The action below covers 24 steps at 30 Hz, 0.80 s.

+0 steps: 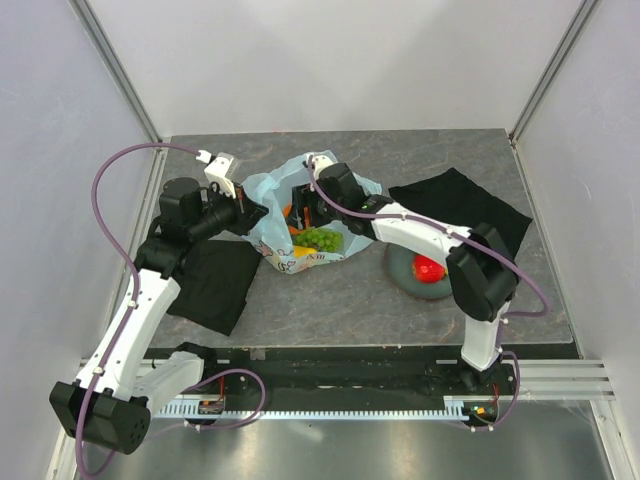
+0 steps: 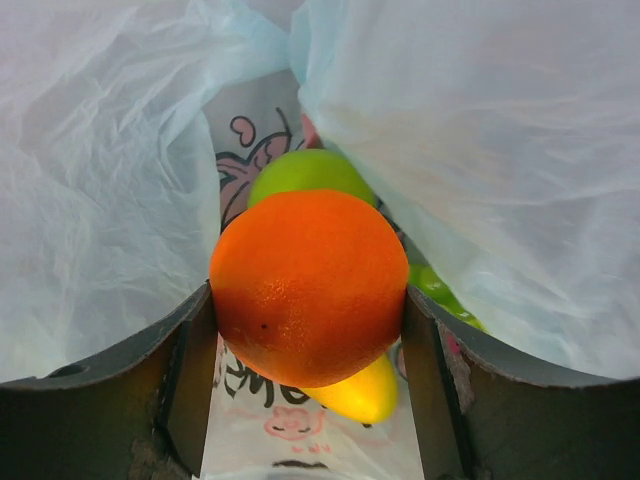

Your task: Place the fruits into the plastic bag

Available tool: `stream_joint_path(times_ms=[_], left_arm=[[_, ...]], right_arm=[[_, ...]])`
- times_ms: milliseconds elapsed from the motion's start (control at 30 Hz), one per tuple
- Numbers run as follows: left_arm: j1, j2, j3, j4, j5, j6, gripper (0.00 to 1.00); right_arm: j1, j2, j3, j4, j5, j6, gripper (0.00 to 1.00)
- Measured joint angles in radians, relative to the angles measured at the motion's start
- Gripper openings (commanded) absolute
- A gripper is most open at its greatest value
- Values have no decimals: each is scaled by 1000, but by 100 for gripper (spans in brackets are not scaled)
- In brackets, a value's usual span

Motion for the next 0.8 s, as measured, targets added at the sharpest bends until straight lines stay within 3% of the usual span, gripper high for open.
stream_joint_path(times_ms=[133, 200, 500, 800], left_arm=[[0, 1, 0, 0, 0, 0, 2], [0, 1, 0, 0, 0, 0, 2], [0, 2, 0, 0, 0, 0, 2], [0, 2, 0, 0, 1, 0, 1]], right_arm=[[20, 62, 40, -19, -34, 7, 89], [28, 67, 41, -38, -45, 10, 98], [23, -24, 0, -60, -2, -50, 98], [-111, -555, -256, -114, 256, -70, 98]])
